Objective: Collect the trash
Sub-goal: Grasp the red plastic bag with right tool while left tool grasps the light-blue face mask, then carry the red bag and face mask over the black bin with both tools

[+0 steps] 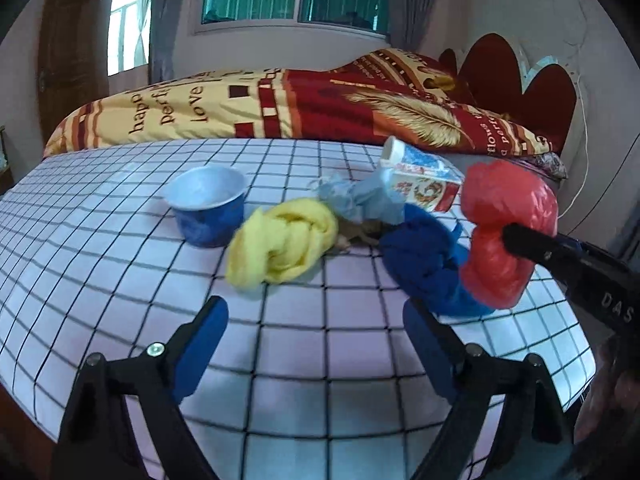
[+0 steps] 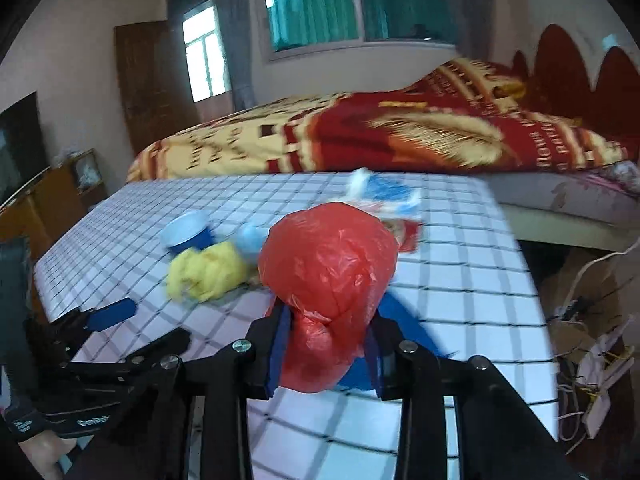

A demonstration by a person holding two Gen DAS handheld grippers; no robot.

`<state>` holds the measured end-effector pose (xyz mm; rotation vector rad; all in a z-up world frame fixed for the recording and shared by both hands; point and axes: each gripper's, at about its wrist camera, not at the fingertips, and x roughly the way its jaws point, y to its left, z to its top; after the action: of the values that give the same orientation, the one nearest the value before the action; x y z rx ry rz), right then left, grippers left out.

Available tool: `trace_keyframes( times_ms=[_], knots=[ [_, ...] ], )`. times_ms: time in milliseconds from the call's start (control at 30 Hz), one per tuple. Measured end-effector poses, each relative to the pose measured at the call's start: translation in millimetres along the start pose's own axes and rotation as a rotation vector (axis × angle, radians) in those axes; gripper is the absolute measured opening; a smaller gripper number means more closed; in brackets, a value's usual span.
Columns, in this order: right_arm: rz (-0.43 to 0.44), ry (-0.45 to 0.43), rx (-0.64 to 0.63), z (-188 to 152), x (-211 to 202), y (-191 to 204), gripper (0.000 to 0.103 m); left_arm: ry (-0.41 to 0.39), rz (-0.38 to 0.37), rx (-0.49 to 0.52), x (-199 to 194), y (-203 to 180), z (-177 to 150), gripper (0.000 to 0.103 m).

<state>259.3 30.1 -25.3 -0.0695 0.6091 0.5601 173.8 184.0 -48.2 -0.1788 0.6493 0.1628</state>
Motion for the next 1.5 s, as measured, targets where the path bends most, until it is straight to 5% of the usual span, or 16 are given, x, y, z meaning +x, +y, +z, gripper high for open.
trace_keyframes(
  times_ms=[467, 600, 700, 1000, 1500],
  knots=[
    [-0.048, 0.024, 0.063, 8, 23, -50, 0.036, -0.003, -0.022, 0.028, 51, -28, 57, 0.076],
    [-0.041, 0.027, 0.074, 7, 23, -57, 0.036, 0.066, -0.025, 0.051, 71, -28, 56, 0.034],
    [-0.039, 0.023, 0.069, 5, 19, -60, 0.036, 0.052, -0.033, 0.05, 64, -27, 54, 0.015],
    [-0.072, -0.002, 0.04, 1, -12, -57, 0.035, -0.052, -0.063, 0.051, 6, -29, 51, 0.015],
    [-0.131, -0.037, -0.048, -23, -83, -45, 0.035, -0.064, -0.153, 0.098, -47, -66, 20, 0.014]
  ],
)
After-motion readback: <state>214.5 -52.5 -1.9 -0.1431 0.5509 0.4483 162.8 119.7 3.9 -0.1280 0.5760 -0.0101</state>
